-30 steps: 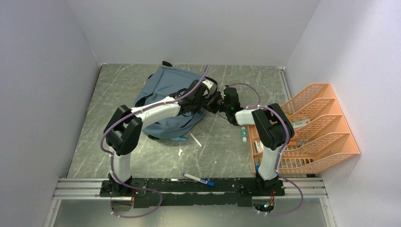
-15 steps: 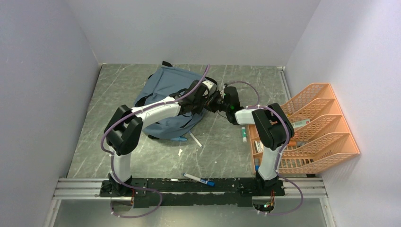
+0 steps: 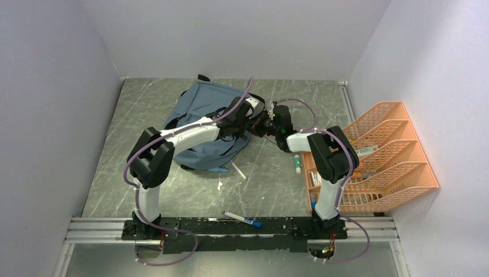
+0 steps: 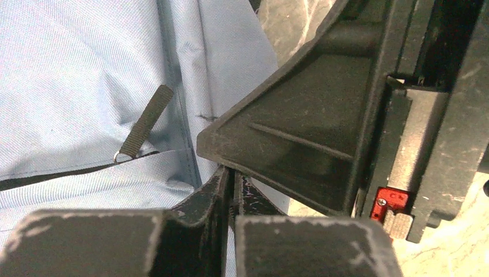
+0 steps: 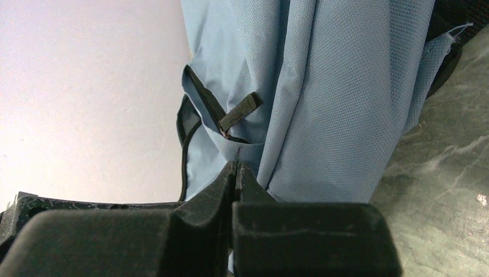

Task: Pack the student bag
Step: Zip the student bag at the center of the board.

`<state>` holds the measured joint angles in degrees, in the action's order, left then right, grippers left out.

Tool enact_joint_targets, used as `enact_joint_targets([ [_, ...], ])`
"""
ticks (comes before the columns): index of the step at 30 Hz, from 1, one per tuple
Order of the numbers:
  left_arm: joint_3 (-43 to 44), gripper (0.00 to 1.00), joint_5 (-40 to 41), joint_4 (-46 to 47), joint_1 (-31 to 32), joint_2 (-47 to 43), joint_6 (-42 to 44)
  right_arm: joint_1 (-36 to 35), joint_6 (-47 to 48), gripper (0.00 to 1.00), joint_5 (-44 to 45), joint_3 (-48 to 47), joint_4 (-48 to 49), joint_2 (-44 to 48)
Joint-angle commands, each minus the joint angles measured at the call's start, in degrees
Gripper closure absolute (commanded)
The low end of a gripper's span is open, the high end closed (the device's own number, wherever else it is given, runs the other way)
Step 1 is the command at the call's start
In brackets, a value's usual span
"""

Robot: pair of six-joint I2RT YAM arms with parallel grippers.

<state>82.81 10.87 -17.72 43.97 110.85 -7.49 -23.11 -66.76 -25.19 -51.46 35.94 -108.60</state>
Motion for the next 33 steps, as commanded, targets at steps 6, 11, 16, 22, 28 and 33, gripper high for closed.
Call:
enact_joint_targets([
  [6,-0.65,0.95,0.60,1.78,-0.58,-0.86,-0.90,0.48,7.70,0.71,3.53,-1.36,-5.23,4.32],
  [11,-2.63,0.95,2.49,1.46,-0.61,-2.63,-2.83,0.64,17.13,0.61,11.62,-1.65,-14.06,8.50],
  [16,-5.64,0.95,3.46,3.19,-0.55,-4.10,-4.96,0.77,24.44,0.54,17.76,-1.66,-18.99,10.59],
  [22,-6.59,0.95,2.89,4.91,-0.58,-5.87,-5.00,0.68,26.51,0.52,18.28,-2.53,-21.89,10.81],
  [28,-7.81,0.95,3.19,6.29,-0.61,-8.02,-4.90,-0.29,24.28,0.47,14.55,-8.40,-26.62,5.82],
  [33,-8.25,0.95,2.66,6.43,-0.60,-8.10,-4.60,-0.98,19.87,0.37,11.51,-7.96,-22.91,3.59],
])
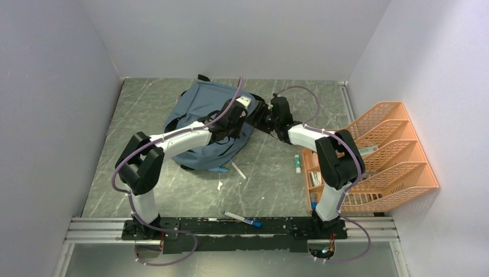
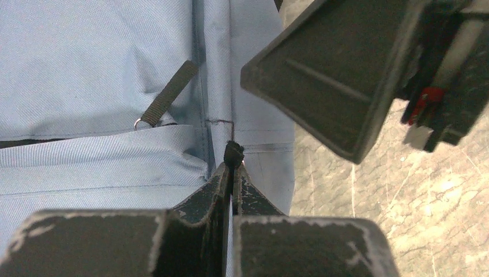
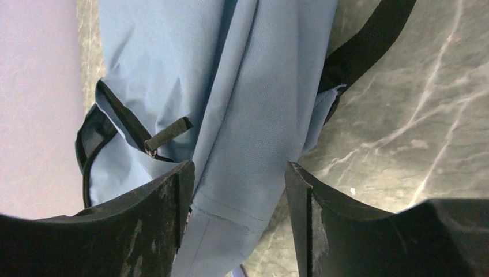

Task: Pack the student bag
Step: Zip the student bag at the center of the board.

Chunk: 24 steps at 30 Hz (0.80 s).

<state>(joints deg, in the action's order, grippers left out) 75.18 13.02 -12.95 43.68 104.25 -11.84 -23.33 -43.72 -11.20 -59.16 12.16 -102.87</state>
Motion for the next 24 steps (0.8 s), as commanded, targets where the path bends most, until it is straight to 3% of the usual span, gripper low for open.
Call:
enact_joint_targets([
  [1,-0.76,0.95,0.22,1.88,-0.29,-1.55,-0.09,-1.01,-3.28,0.36,-2.79,-0.84,0.73,-2.63],
  [11,-2.23,0.95,-4.03,4.17,-0.35,-2.24,0.90,-2.77,-4.58,0.32,-5.94,-5.89,0.05,-7.90],
  [16,-3.19,0.95,-6.21,5.85,-0.31,-3.35,1.86,-2.86,-4.73,0.37,-8.30,-8.05,-0.12,-10.99],
  [21,-3.42,0.95,-7.63,6.32,-0.23,-3.39,2.42,-2.86,-5.20,0.58,-9.60,-7.93,1.53,-12.05],
  [24,-3.37,0.95,-7.68,5.86,-0.23,-3.51,2.65,-2.73,-5.76,0.81,-10.50,-7.54,2.95,-12.22],
])
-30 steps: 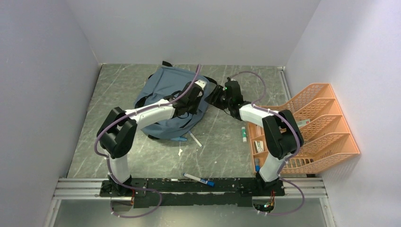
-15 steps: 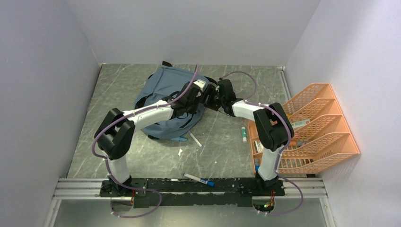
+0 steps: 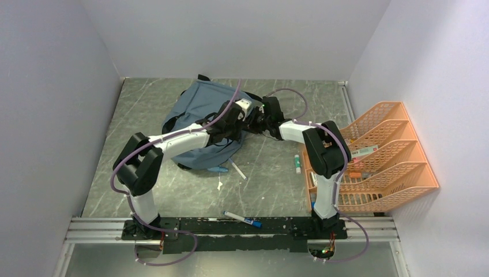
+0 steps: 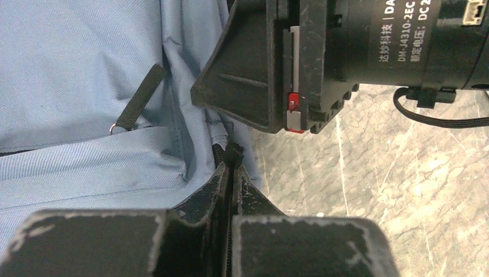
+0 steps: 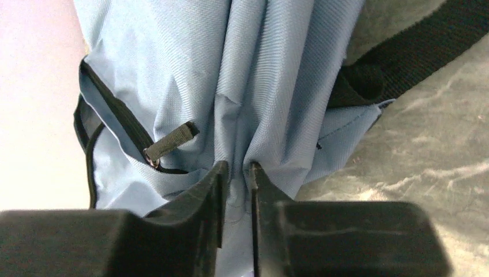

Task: Pack the student bag
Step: Zip the student bag at the center of the board.

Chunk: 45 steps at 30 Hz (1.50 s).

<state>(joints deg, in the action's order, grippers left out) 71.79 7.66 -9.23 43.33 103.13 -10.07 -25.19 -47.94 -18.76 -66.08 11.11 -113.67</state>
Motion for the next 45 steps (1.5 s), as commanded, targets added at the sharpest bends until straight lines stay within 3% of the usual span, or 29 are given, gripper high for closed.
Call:
enact_joint_targets([
  [1,-0.05,0.95,-2.15,2.00,0.12,-2.53,0.92,-0.82,-1.78,0.87,-3.09,-0.39,4.46,-1.44],
  [4,-0.04,0.95,-0.98,0.63,0.16,-2.76,1.20,-0.28,-2.39,1.00,-3.49,0.20,5.76,-1.23],
  [10,1.59,0.95,3.29,-6.68,0.12,-3.06,2.12,0.91,-2.94,1.00,-3.34,0.65,6.75,-0.42],
  [30,-4.42,0.95,8.99,-17.91,0.13,-14.18,-1.74,5.98,-1.08,1.00,-1.90,-0.80,5.32,0.23],
  [45,-10.95,0.95,14.14,-21.44,-1.07,-24.85,-3.50,8.58,7.40,1.00,1.54,-5.68,-0.33,2.17],
])
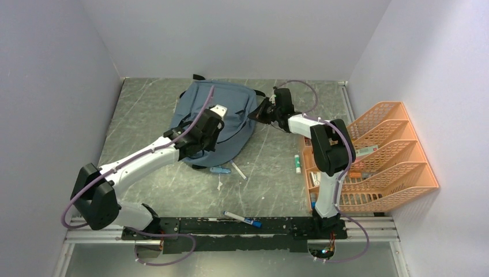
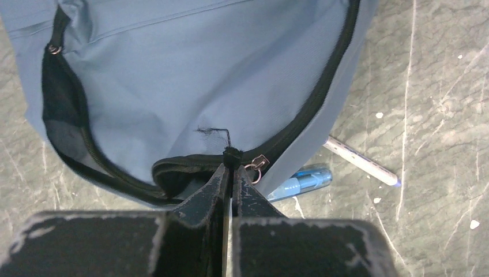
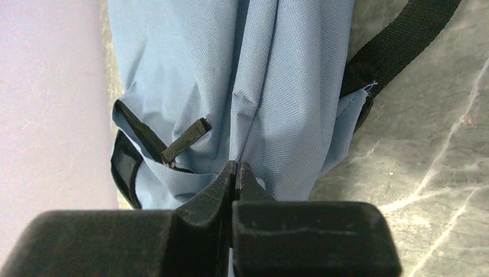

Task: Pack the student bag
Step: Zip the student bag at the center of the board.

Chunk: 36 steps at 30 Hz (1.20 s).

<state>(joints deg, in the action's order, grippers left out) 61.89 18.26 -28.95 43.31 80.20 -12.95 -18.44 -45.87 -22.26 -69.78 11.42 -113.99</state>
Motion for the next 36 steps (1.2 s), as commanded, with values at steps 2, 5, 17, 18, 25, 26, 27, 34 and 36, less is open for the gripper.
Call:
enact_joint_targets([
  [2,-1.09,0.95,2.63,0.12,-2.05,-1.72,-0.97,1.83,8.03,1.00,5.31,-1.50,-0.21,4.40],
  [5,0.24,0.95,0.82,2.16,-3.02,-0.48,-1.56,1.74,13.23,0.89,6.86,-0.51,-0.40,9.28],
  [17,3.05,0.95,-4.36,4.48,-5.05,0.93,-3.48,1.82,27.42,0.14,29.79,10.33,10.17,29.25],
  [18,3.24,0.95,-5.04,4.51,-5.34,0.85,-3.75,1.79,29.11,0.08,30.46,10.51,10.32,29.57],
  [25,4.98,0.95,-8.36,4.18,-7.80,0.57,-5.01,2.00,34.69,0.00,27.07,9.68,10.87,30.59],
  [26,4.94,0.95,-9.08,4.24,-8.77,0.57,-5.25,2.04,36.97,0.00,23.99,9.76,11.06,30.54],
  [27,4.95,0.95,-10.25,4.32,-9.58,0.64,-5.68,1.96,37.95,0.00,20.26,9.34,10.51,30.39],
  [34,3.49,0.95,-15.64,6.14,-13.53,0.07,-7.44,-1.68,51.11,0.11,-2.78,4.40,-0.87,27.76],
  [36,3.49,0.95,-15.65,6.18,-13.84,-0.04,-7.37,-7.64,60.30,0.10,-1.19,4.30,-5.10,27.36],
])
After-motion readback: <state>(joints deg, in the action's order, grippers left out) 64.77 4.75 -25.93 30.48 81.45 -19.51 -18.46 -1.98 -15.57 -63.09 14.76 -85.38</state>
